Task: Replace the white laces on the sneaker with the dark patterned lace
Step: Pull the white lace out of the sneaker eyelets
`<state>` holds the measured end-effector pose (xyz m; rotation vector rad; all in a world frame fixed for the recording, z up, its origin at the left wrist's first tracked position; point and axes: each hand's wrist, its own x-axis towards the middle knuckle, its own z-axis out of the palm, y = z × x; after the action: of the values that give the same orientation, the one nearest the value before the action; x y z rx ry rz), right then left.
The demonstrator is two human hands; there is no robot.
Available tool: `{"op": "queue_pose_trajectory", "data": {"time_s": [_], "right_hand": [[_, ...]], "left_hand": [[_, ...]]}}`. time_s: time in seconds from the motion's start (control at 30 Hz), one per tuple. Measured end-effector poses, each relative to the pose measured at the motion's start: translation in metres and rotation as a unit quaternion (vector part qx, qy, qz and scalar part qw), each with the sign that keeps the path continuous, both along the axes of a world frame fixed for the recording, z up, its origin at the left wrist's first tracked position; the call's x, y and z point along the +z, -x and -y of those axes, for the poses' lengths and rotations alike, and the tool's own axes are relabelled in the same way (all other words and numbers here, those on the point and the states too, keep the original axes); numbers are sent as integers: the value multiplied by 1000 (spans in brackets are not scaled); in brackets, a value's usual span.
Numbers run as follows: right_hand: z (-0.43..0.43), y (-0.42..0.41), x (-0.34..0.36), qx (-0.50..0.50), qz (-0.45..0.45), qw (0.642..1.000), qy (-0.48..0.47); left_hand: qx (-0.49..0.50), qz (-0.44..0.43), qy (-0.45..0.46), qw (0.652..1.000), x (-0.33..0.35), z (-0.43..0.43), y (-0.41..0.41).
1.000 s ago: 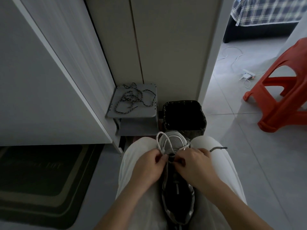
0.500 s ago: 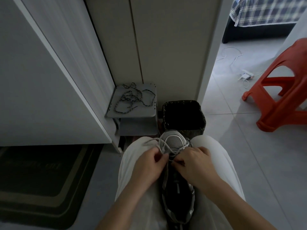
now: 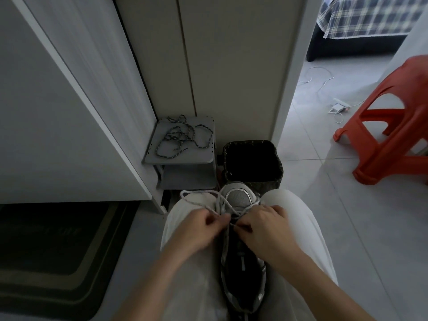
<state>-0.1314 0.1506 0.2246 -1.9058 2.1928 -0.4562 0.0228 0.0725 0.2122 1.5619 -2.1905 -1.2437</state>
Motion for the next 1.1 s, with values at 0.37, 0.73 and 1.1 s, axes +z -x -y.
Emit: {"op": "queue_pose_trajectory", "data": {"time_s": [0.37,0.73,1.1], "right_hand": [[-4,4,-4,-9,25,999,18],[-4,0,-3,-6,35,999,9],[1,18,2,-64,62,996,26]], "left_hand": [[206,-67,153,964,11,36,-28],[75,-59,150,984,-4,-12,6],[148,-104,76,981,-8,-18,9]]}}
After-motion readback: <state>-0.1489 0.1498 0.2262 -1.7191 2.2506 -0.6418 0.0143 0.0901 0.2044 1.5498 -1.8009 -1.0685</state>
